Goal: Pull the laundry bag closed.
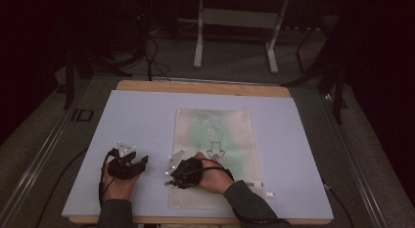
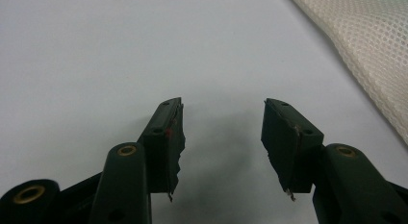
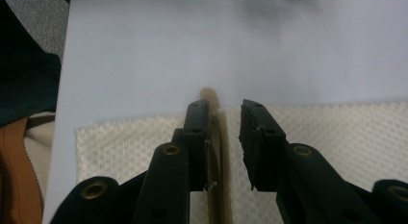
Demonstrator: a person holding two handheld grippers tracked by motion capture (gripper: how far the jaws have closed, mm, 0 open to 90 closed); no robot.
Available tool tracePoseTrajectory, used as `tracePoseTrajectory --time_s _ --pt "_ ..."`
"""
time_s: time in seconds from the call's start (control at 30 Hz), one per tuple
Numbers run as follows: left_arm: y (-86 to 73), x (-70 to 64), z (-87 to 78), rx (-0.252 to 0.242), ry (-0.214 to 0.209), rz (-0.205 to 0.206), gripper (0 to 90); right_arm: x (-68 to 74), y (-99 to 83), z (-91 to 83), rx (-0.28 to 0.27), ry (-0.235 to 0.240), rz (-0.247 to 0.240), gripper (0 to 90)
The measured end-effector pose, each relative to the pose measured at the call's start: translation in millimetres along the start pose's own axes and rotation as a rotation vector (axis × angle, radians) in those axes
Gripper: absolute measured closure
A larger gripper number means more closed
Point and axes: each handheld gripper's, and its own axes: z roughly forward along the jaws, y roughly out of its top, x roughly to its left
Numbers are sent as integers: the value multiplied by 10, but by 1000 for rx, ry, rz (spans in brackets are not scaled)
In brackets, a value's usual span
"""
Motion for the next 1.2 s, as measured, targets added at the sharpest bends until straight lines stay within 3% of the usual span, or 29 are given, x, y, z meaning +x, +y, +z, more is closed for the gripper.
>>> tracePoseTrajectory --time_s 0.53,0.63,0.73,0.87,1.2 --pt "3 6 -9 -3 4 -3 490 22 187 242 47 21 -22 723" --pt "3 8 -11 -1 4 -4 490 19 188 297 74 26 -23 738" --pt "2 8 -10 -1 4 -4 490 5 192 318 70 44 -20 795" --pt "2 3 -8 -4 2 -2 491 14 220 322 83 37 -19 806" --pt "2 -4 -9 1 -2 5 491 11 195 160 0 26 5 809"
